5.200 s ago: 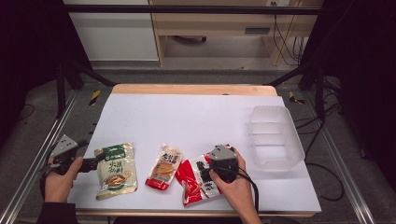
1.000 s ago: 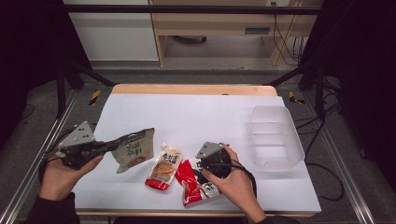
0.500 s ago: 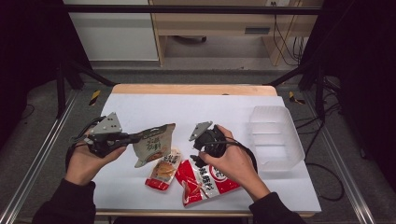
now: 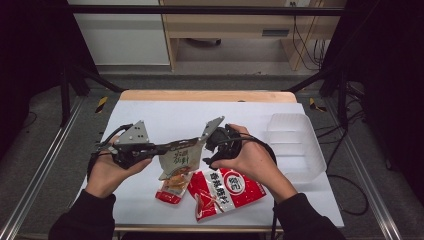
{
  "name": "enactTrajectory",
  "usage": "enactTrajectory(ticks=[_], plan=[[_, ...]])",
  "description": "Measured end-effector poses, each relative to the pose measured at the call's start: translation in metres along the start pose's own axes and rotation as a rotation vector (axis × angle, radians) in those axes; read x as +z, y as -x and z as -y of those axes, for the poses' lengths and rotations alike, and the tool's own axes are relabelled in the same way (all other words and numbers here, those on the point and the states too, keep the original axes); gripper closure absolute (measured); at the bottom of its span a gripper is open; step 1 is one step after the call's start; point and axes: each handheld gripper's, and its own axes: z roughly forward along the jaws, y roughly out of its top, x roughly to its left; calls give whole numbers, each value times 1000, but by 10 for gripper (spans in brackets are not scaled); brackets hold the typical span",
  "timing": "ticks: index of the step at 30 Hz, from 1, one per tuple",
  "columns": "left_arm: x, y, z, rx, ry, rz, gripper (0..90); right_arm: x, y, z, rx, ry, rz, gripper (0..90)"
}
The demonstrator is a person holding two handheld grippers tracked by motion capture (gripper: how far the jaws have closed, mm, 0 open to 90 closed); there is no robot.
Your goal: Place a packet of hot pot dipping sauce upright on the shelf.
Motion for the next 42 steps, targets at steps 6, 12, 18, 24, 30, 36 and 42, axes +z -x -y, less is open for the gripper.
enactTrajectory(ticks=[6, 12, 18, 24, 30, 36, 42], plan=[[8, 8, -6, 13, 3, 24, 900, -7, 0, -8, -42, 15, -36, 401], [11, 11, -10, 27, 7, 35, 900, -9, -4, -10, -68, 14, -68, 571], [11, 12, -11, 26, 13, 34, 900, -11, -6, -12, -92, 16, -58, 787], [11, 9, -11, 8, 27, 24, 900, -15, -6, -14, -88, 17, -58, 888], [12, 5, -9, -20, 48, 22, 900, -18, -5, -20, -75, 0, -41, 899], [16, 2, -6, -20, 48, 37, 892, -21, 0, -25, -93, -27, -19, 900], [21, 3, 2, -45, 80, 16, 619, -24, 7, -26, -87, -67, 24, 900]])
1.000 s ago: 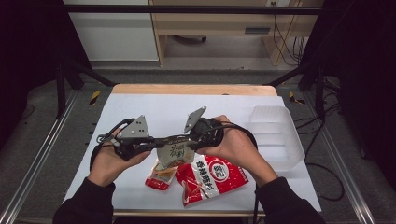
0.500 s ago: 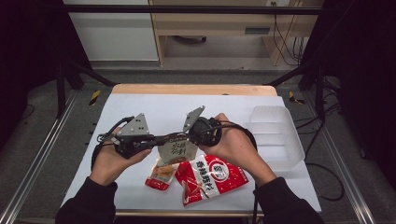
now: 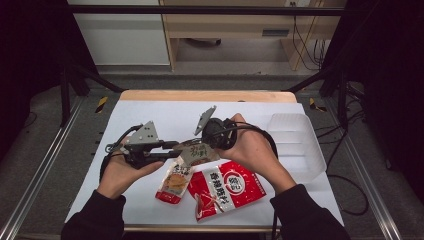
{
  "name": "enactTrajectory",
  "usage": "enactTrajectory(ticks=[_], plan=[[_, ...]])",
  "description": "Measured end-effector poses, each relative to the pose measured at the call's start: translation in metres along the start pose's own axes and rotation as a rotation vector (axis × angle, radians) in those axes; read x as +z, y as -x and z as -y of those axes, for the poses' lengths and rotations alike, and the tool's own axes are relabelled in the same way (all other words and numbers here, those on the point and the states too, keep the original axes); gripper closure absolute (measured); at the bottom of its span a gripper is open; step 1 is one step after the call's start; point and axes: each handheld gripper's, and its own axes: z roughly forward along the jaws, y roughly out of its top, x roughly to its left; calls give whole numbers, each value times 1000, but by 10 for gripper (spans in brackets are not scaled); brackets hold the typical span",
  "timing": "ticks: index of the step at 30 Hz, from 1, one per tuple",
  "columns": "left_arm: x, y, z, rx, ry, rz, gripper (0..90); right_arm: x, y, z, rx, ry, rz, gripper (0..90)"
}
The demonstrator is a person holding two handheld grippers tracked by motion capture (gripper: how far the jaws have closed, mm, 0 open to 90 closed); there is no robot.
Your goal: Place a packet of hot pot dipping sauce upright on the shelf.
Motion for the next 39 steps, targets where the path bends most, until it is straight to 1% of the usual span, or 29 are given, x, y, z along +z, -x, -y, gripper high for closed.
enactTrajectory(ticks=[2, 5, 6, 7, 9, 10, 12, 13, 15, 16, 18, 19, 22, 24, 25, 26, 27, 28, 32, 35, 36, 38, 39], plan=[[2, 1, 3, -2, 1, -19, 502, 1, 3, 2, 4, -7, 5, 900], [4, 2, 9, -9, -19, -57, 394, -1, 9, 6, 11, -11, 16, 900], [5, 2, 10, -9, -24, -65, 335, -2, 11, 7, 14, -9, 22, 900], [7, 2, 13, -13, -36, -74, 256, -4, 14, 9, 21, -8, 28, 900], [9, 1, 19, -14, -55, -97, 242, -4, 16, 10, 25, -6, 37, 900], [10, 1, 23, -25, -61, -104, 219, -5, 17, 11, 29, -5, 44, 900], [13, 0, 32, -56, -70, -106, 170, -5, 20, 13, 27, -5, 48, 900], [14, 0, 36, -59, -71, -109, 152, -5, 21, 15, 26, -5, 52, 900], [14, -1, 44, -63, -71, -127, 132, -6, 23, 17, 28, -2, 63, 900], [14, -1, 50, -72, -70, -138, 122, -7, 25, 18, 25, 3, 67, 900], [12, -2, 57, -86, -58, -179, 115, -9, 27, 21, 26, 17, 76, 900], [11, -3, 63, -94, -60, -193, 110, -10, 28, 23, 31, 26, 81, 900], [7, -7, 74, -123, -49, -209, 99, -17, 31, 28, 39, 50, 92, 900], [5, -11, 82, -131, -60, -213, 92, -23, 32, 31, 34, 62, 98, 900], [4, -13, 86, -134, -64, -217, 82, -31, 32, 34, 28, 72, 107, 900], [2, -15, 90, -145, -60, -229, 82, -31, 32, 34, 28, 72, 107, 900], [0, -17, 95, -162, -46, -238, 82, -35, 32, 36, 24, 78, 112, 900], [-2, -19, 101, -174, -40, -238, 82, -38, 32, 38, 19, 84, 116, 900], [-8, -25, 115, -219, -35, -275, 82, -51, 32, 48, 25, 103, 126, 900], [-13, -25, 124, -238, -34, -285, 82, -60, 32, 56, 29, 121, 147, 900], [-14, -24, 127, -242, -33, -294, 82, -62, 33, 58, 34, 125, 153, 900], [-16, -21, 134, -245, -44, -306, 81, -68, 34, 63, 37, 130, 165, 900], [-16, -21, 137, -242, -49, -320, 81, -71, 35, 66, 40, 132, 175, 900]])
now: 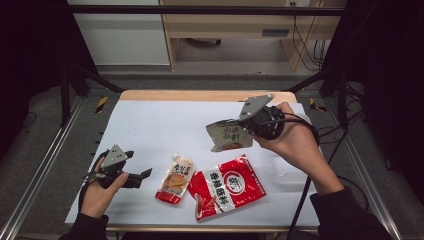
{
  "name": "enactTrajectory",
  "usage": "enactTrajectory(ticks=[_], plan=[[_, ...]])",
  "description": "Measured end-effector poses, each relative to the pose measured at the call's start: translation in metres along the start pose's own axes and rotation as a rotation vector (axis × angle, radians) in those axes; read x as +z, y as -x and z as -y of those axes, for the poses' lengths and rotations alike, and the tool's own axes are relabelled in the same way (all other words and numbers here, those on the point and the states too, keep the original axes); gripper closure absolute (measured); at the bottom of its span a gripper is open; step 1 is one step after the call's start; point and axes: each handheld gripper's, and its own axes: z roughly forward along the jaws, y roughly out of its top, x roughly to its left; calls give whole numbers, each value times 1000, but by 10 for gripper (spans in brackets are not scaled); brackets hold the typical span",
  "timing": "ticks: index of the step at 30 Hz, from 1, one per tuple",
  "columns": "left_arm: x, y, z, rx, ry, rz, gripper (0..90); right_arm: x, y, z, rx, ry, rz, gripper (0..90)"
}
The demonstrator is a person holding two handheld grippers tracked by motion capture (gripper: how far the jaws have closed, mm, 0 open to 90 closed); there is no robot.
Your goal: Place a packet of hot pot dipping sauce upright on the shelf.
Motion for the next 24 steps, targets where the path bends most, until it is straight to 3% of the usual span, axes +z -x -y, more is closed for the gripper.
enactTrajectory(ticks=[5, 6, 11, 13, 18, 24], plan=[[-6, 0, 11, 1, -8, -47, 81, -14, 9, 14, 30, 5, 41, 900], [-8, 0, 14, 4, -10, -57, 80, -19, 14, 19, 35, -1, 70, 900], [-12, -3, 25, 26, -37, -112, 74, -25, 27, 32, 63, -4, 114, 900], [-12, -6, 28, 11, -41, -140, 74, -26, 33, 38, 64, -7, 135, 900], [-11, -11, 29, 9, -51, -161, 74, -28, 47, 48, 77, -14, 168, 900], [-13, -22, 32, -42, -43, -186, 77, -32, 59, 55, 76, -8, 199, 900]])
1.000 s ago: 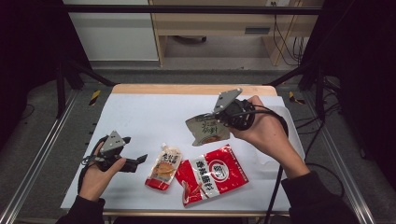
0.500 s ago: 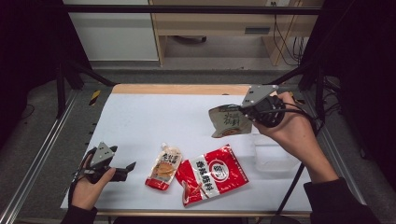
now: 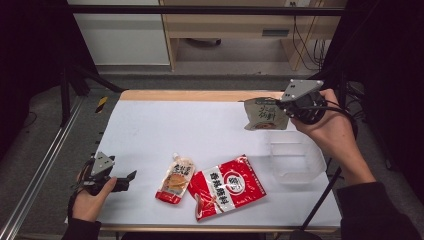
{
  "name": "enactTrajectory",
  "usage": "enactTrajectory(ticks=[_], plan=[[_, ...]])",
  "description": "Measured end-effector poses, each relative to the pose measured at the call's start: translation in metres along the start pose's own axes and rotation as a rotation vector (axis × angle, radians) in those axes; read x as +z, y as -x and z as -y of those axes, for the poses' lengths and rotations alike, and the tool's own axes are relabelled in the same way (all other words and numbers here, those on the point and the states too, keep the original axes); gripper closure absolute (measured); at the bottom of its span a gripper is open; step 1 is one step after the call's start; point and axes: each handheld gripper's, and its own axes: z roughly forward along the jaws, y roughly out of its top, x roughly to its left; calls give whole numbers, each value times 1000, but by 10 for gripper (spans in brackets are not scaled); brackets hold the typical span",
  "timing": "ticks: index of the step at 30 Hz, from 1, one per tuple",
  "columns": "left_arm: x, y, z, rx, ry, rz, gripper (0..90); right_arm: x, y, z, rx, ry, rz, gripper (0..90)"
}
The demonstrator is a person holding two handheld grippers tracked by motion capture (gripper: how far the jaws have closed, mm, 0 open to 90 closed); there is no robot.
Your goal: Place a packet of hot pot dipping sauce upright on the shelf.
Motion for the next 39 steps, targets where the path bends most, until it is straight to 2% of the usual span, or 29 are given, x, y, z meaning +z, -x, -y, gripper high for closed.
enactTrajectory(ticks=[6, 15, 22, 30, 39], plan=[[-2, -7, 2, -31, 6, -13, 80, 0, 12, 10, 23, -9, 27, 900], [-2, -8, 2, -29, -3, -25, 82, -3, 28, 24, 73, 2, 66, 900], [-3, -11, 3, -38, 3, -32, 82, 1, 37, 32, 99, 1, 70, 900], [-3, -9, 3, -31, 1, -29, 82, 14, 45, 43, 100, -13, 67, 900], [-1, -9, 4, -33, -10, -30, 82, 36, 59, 69, 131, -23, 46, 900]])
